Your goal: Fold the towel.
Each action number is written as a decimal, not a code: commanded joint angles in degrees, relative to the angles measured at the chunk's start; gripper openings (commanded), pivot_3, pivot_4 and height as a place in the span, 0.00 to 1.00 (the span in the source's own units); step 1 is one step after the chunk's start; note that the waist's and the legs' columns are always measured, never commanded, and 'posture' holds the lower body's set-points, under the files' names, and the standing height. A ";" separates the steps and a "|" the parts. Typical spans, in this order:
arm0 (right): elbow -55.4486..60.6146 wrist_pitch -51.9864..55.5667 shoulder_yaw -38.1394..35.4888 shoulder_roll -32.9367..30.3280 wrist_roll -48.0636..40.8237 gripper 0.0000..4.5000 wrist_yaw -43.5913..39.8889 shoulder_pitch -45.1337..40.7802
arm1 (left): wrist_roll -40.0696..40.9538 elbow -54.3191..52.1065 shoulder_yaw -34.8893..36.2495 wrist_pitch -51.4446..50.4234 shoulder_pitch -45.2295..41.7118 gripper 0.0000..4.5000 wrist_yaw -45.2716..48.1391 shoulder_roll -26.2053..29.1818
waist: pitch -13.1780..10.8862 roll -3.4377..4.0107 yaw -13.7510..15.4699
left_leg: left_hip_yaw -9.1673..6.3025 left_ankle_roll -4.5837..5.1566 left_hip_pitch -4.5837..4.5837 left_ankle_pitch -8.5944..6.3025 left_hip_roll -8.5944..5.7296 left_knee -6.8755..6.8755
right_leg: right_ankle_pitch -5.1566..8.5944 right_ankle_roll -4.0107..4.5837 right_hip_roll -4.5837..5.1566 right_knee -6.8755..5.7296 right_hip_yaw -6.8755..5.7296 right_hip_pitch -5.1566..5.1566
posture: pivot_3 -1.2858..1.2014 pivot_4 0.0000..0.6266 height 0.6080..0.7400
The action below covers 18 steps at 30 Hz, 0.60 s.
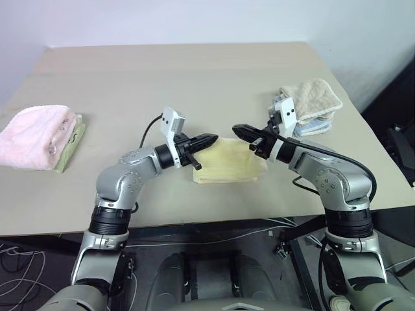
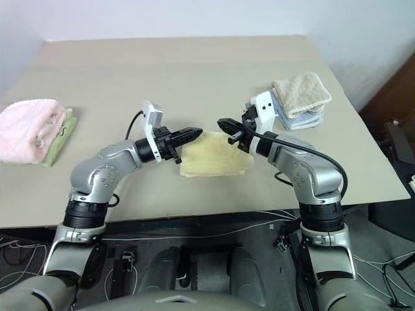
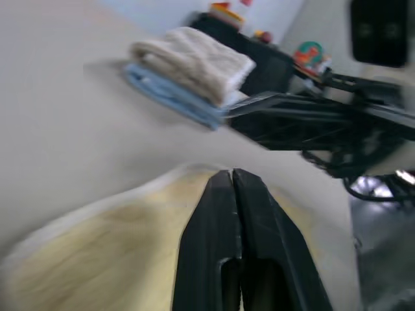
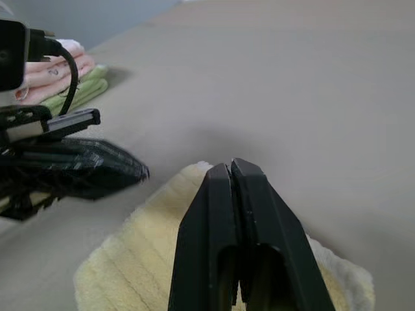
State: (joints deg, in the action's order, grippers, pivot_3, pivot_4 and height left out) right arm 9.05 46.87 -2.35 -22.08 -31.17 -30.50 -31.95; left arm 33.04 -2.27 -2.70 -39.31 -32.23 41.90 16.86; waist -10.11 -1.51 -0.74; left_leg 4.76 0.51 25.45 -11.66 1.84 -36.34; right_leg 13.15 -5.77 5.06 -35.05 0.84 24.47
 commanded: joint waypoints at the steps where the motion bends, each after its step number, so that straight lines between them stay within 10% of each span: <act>1: -4.38 -7.05 3.27 -0.91 6.28 0.00 -0.45 0.27 | -4.67 3.37 -3.62 4.75 -1.48 0.01 1.94 -0.09 | 0.00 0.00 -0.04 | 0.01 0.00 0.00 0.00 0.00 -0.01 | 0.00 0.01 0.00 0.00 0.00 0.00 | 0.52 0.24 1.00; 18: -19.63 -22.46 3.20 5.09 14.97 0.00 1.06 6.33 | -12.02 14.56 -4.43 14.38 8.08 0.01 2.60 -2.23 | 0.22 0.12 -0.37 | 0.00 -0.02 -0.15 0.00 0.10 -0.03 | 0.00 0.01 -0.03 -0.07 0.05 -0.08 | 0.52 0.24 1.00</act>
State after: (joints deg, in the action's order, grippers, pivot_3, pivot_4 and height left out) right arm -9.82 24.55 1.90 -15.85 -16.81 -29.03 -25.48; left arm 21.97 12.14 -7.54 -24.25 -25.50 44.88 13.77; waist -9.89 -1.40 -1.11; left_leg 4.75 0.49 25.29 -11.66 1.95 -36.36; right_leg 13.15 -5.75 5.03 -35.13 0.89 24.40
